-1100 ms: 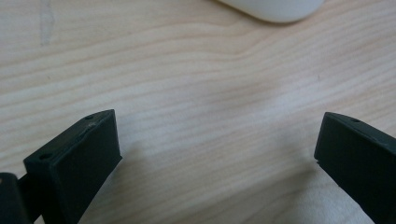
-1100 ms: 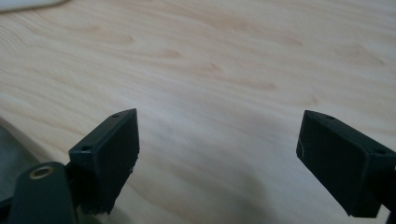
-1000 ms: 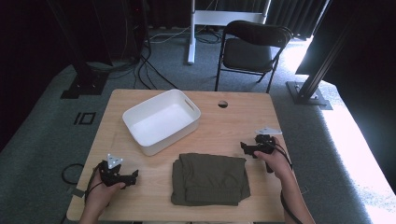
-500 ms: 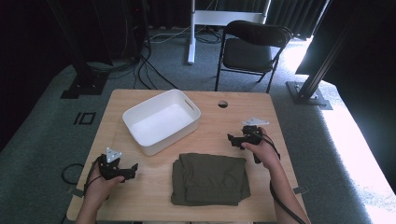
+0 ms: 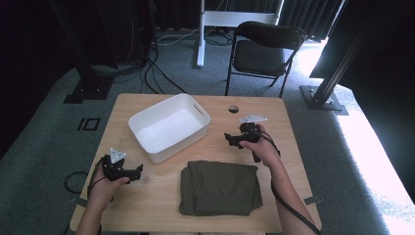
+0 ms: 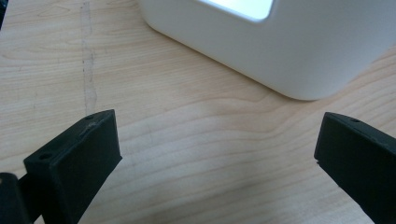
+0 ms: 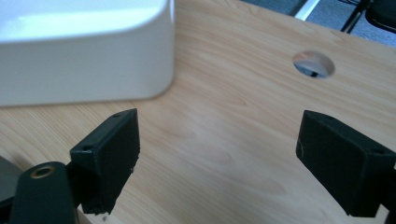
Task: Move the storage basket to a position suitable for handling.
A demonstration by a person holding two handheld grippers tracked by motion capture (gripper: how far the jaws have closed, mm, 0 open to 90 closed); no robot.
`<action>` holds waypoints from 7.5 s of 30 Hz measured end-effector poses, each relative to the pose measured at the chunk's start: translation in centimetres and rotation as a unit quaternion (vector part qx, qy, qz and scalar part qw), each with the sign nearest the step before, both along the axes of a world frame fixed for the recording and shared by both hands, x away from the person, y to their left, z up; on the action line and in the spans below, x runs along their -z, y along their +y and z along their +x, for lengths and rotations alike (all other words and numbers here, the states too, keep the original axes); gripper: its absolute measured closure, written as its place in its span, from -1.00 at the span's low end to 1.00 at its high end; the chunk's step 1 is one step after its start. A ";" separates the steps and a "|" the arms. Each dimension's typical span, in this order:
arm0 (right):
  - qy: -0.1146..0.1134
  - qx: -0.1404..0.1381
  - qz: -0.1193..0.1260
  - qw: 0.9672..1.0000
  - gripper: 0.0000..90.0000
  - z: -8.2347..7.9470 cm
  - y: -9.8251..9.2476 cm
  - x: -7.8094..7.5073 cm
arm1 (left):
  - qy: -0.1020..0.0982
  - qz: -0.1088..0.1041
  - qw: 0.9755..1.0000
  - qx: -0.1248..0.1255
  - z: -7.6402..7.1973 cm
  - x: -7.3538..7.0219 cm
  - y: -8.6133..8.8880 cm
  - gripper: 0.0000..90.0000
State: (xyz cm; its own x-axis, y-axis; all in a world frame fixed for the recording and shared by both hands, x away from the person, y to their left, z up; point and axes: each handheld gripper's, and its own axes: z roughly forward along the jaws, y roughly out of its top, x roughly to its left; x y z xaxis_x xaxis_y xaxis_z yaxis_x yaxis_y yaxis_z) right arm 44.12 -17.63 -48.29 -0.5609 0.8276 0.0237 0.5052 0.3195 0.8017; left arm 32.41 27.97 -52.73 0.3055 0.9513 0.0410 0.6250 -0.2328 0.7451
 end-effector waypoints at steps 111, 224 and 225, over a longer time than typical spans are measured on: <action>0.026 -0.020 -0.031 0.999 0.03 -0.8 2.1 -1.0 | -0.035 0.008 0.997 -0.070 14.9 -0.6 -4.0 -0.79; 0.026 0.199 -0.034 0.979 0.84 0.3 -6.4 -1.0 | -0.023 0.007 1.000 0.008 12.4 -5.3 -20.6 0.77; 0.025 0.201 -0.035 0.979 0.84 0.3 -6.5 -1.0 | -0.023 0.006 1.000 0.007 12.4 -5.3 -20.7 0.77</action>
State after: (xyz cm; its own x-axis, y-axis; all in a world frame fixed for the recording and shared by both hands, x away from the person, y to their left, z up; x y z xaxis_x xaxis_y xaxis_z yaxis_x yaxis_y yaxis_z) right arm 44.41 -24.12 -47.29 -0.1899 0.9815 -0.0224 0.6391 0.1409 0.7561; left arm 44.82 7.31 -47.44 0.3166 0.9462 0.0672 0.5862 -0.2509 0.7704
